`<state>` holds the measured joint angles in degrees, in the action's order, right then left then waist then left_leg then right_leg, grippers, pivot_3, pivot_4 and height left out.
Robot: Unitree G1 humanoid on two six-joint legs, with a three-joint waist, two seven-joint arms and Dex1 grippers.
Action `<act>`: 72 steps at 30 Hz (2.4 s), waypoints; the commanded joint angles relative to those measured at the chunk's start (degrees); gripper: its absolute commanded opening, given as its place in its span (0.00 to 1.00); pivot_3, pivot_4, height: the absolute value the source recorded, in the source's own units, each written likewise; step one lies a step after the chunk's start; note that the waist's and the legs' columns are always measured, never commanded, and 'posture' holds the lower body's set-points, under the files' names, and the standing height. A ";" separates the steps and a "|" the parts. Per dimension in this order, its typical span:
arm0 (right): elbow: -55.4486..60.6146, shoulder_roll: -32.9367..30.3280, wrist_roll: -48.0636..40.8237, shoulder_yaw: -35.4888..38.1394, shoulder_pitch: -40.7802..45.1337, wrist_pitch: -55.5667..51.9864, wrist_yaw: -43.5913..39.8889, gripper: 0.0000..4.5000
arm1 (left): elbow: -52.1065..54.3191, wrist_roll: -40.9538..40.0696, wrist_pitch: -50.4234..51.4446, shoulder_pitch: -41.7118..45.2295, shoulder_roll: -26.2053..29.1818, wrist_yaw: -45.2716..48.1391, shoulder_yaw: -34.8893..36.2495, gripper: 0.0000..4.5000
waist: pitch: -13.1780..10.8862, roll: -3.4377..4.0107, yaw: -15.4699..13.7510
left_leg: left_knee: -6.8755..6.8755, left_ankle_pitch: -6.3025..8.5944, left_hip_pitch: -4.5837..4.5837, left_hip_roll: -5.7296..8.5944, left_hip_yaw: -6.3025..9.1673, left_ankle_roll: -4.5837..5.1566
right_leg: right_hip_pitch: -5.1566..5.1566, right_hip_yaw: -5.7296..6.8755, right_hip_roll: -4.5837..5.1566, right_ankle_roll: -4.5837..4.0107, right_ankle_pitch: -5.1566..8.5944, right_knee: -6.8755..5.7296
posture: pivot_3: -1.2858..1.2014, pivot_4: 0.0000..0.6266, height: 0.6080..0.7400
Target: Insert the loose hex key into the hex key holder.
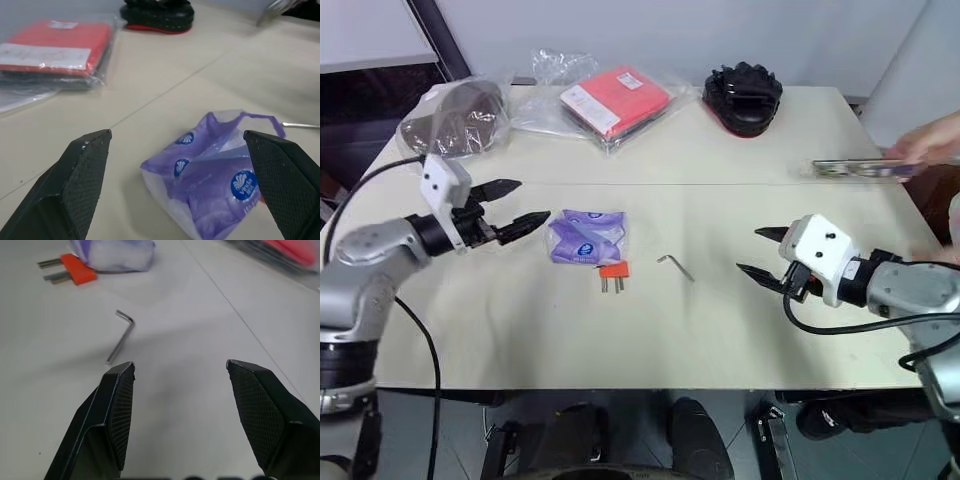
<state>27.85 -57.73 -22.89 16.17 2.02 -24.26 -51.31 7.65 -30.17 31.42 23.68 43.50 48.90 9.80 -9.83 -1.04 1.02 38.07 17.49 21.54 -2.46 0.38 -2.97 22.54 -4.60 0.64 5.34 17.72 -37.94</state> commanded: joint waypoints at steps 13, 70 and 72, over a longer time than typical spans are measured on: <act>-0.05 -0.59 -3.20 0.76 8.45 -3.55 -1.93 0.68 | 1.93 -3.04 4.88 2.09 2.02 5.17 0.24 0.98 | -0.05 -0.05 -0.17 | 0.01 0.01 0.23 -0.03 0.00 0.01 | 0.21 0.01 0.03 0.03 0.01 -0.01 | 0.52 0.24 1.00; 6.69 1.97 -3.47 2.11 3.74 -6.78 3.63 0.68 | -35.25 12.70 -6.40 9.16 -13.08 7.45 -9.51 0.01 | -0.02 -0.01 -0.21 | 0.19 0.00 0.18 0.00 0.05 0.01 | 0.15 0.08 0.02 0.04 -0.01 -0.26 | 0.52 0.24 1.00; 6.63 2.06 -3.40 1.84 3.93 -6.70 3.68 0.68 | -33.88 12.02 -4.98 8.11 -13.34 6.69 -8.72 0.01 | -0.02 -0.01 -0.07 | 0.18 0.00 -0.01 -0.01 0.04 0.01 | 0.00 0.06 0.02 0.04 -0.01 -0.27 | 0.52 0.24 1.00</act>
<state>33.43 -56.04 -26.07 17.08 5.28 -31.69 -48.03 -26.97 -18.11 24.78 33.09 29.76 57.24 -0.26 -9.85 -1.05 0.95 38.25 17.49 21.46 -2.48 0.41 -2.95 22.48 -4.54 0.65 5.38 17.71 -38.21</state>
